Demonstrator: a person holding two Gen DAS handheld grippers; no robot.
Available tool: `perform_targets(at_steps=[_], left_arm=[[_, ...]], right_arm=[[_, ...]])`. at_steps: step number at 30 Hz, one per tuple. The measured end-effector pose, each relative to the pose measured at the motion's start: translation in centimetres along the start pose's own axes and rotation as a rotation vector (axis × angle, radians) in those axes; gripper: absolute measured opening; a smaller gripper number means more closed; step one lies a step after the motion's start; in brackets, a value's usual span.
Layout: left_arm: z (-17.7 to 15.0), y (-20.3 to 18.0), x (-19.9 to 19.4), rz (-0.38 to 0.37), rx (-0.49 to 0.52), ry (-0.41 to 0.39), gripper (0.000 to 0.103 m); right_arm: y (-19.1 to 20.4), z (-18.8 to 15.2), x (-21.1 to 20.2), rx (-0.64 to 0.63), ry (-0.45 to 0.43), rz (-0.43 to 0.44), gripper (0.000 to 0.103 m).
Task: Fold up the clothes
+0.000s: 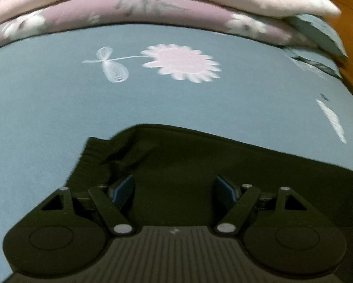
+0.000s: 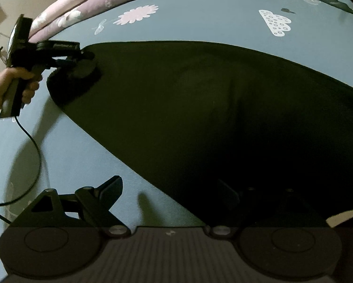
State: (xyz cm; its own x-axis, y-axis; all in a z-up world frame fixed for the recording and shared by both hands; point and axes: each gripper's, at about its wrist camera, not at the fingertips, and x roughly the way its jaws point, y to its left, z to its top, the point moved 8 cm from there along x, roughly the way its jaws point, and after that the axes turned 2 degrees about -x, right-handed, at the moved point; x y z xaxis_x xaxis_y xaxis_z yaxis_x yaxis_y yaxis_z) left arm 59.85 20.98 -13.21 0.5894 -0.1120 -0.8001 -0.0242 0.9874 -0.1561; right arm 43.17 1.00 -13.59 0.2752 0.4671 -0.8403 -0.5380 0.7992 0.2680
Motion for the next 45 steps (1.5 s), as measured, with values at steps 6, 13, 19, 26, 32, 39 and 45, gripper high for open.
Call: perform_targets(at_steps=[6, 13, 19, 26, 32, 39, 45], left_arm=[[-3.1, -6.0, -2.3, -0.079, 0.117, 0.027, 0.076], [-8.0, -15.4, -2.3, -0.089, 0.451, 0.063, 0.077], [-9.7, -14.1, -1.7, -0.003, 0.434, 0.119, 0.081], [-9.2, -19.4, -5.6, -0.078, 0.460, 0.108, 0.078], [-11.4, -31.3, -6.2, -0.283, 0.614, 0.096, 0.079], [-16.8, -38.5, -5.0, -0.373, 0.780, 0.089, 0.079], [-18.1, -35.0, -5.2, -0.324, 0.702, 0.132, 0.081]], right_arm=[[0.1, -0.6, -1.6, 0.023, -0.026, 0.019, 0.092], [-1.0, -3.0, -5.4, 0.060, -0.036, -0.002, 0.093], [-2.6, -6.0, -9.3, 0.092, -0.033, -0.048, 0.095], [-4.6, -9.3, -13.2, 0.161, -0.039, -0.119, 0.097], [-6.6, -13.8, -14.8, 0.212, -0.020, -0.187, 0.098], [-9.9, -19.6, -14.2, 0.196, 0.048, -0.262, 0.098], [-10.9, -22.3, -13.4, 0.245, 0.066, -0.223, 0.103]])
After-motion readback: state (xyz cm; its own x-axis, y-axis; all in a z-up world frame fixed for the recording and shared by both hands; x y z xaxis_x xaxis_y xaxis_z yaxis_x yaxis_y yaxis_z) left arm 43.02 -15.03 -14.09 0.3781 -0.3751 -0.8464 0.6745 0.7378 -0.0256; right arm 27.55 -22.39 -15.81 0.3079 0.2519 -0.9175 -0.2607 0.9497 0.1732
